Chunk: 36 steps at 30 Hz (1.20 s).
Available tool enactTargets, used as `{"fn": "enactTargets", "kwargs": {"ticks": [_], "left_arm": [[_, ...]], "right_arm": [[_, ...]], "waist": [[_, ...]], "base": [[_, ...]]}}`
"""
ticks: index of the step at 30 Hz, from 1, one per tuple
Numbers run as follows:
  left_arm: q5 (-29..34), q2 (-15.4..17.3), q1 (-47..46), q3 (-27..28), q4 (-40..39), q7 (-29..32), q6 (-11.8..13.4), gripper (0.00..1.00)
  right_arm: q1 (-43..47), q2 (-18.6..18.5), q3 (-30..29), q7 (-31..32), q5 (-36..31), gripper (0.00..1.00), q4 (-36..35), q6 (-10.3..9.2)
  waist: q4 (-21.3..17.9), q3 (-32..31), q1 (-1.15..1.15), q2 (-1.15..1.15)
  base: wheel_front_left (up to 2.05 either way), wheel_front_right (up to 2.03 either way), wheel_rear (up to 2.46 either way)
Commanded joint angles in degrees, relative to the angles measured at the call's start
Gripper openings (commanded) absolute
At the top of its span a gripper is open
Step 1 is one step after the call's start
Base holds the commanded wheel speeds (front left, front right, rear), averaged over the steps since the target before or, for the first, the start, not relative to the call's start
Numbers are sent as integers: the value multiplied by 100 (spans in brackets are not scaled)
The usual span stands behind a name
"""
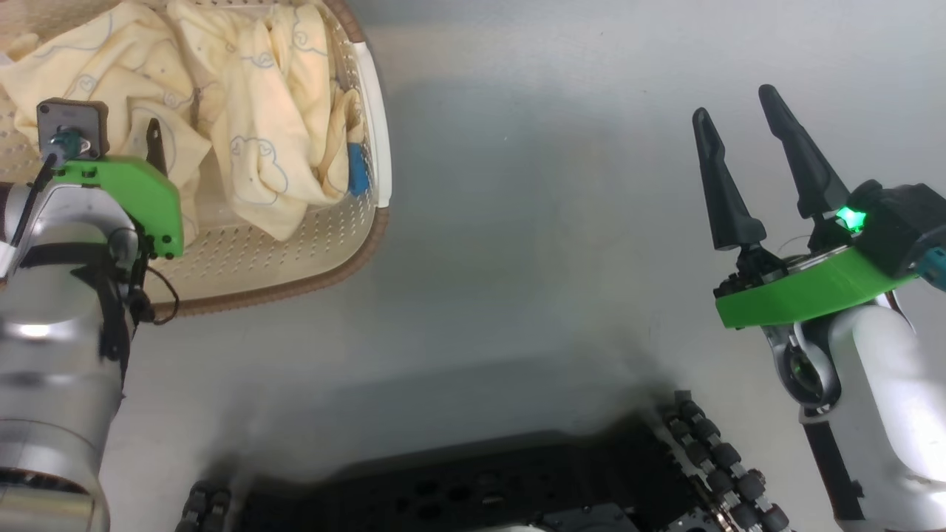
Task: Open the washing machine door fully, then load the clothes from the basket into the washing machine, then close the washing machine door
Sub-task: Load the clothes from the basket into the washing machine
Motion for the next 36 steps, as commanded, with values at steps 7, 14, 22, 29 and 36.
{"fn": "enactTargets", "kwargs": {"ticks": [7, 14, 22, 29, 36], "left_arm": [[276, 336, -150, -228, 166, 388, 306, 100], [228, 340, -254, -237, 229, 543, 489, 100], [144, 375, -236, -247, 276, 698, 621, 40], [53, 382, -225, -243, 290, 541, 671, 0], [-177, 261, -2, -134, 278, -88, 565, 0]], "right_arm": [[147, 63, 163, -55, -20, 100, -135, -16], [137, 96, 216, -55, -35, 100, -177, -16], [176, 106, 236, -55, -59, 100, -237, -16], [195, 104, 154, -55, -42, 100, -315, -16], [172, 58, 53, -55, -58, 100, -300, -16]], "waist": [[-61, 153, 0, 0], [-108, 260, 0, 0], [-164, 310, 0, 0], [-182, 274, 0, 0], [-116, -144, 0, 0]], "base": [[0, 0, 0], [0, 0, 0], [0, 0, 0], [0, 0, 0], [0, 0, 0]]}}
